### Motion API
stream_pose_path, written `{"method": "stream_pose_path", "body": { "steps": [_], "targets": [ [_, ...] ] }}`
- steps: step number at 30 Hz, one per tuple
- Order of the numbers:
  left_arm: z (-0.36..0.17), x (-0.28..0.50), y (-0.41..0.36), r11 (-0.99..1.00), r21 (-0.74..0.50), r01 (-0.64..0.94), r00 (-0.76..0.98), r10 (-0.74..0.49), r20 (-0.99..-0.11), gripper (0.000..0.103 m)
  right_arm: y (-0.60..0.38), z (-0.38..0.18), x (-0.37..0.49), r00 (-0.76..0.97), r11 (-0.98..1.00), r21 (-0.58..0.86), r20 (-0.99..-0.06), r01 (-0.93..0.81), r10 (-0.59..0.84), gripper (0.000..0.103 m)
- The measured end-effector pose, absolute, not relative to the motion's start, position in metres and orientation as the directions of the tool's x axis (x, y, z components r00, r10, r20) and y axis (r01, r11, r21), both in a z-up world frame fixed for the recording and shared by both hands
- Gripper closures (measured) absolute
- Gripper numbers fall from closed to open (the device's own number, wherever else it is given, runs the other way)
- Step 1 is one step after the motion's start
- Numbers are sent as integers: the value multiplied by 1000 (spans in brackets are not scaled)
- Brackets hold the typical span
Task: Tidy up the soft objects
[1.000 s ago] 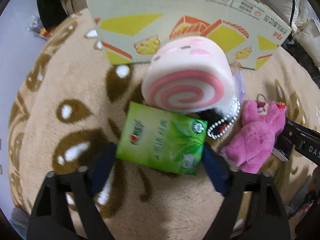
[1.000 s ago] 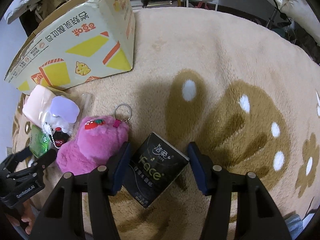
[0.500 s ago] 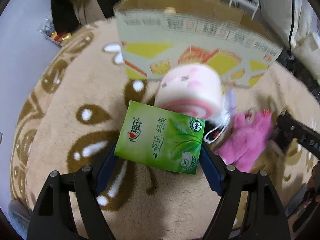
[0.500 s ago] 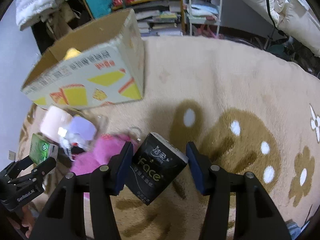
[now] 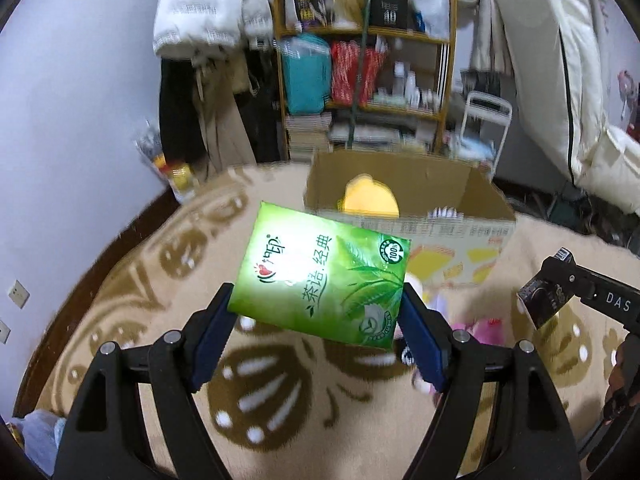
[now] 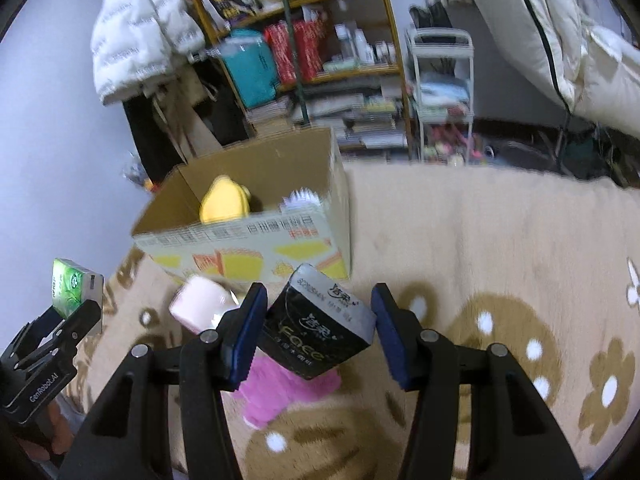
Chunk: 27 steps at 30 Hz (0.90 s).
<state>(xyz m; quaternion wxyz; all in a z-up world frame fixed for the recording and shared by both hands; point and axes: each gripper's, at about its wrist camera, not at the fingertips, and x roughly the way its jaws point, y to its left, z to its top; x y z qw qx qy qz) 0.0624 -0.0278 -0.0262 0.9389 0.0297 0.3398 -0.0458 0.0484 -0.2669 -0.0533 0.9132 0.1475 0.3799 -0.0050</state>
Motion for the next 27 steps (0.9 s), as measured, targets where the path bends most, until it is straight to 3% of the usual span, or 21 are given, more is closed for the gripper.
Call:
{"method": "stream_pose_path", "body": {
  "steps": [12,27],
  "targets": [
    [3,65,-45,989,106,103,884,-42,-466,25,-258,-7,69,825,974,224,-554,14,116,46],
    [35,120,-57,986,118,115,917,-60,-394,25,-262,21,110,856,969,243,-491,-43,161,46]
  ]
}}
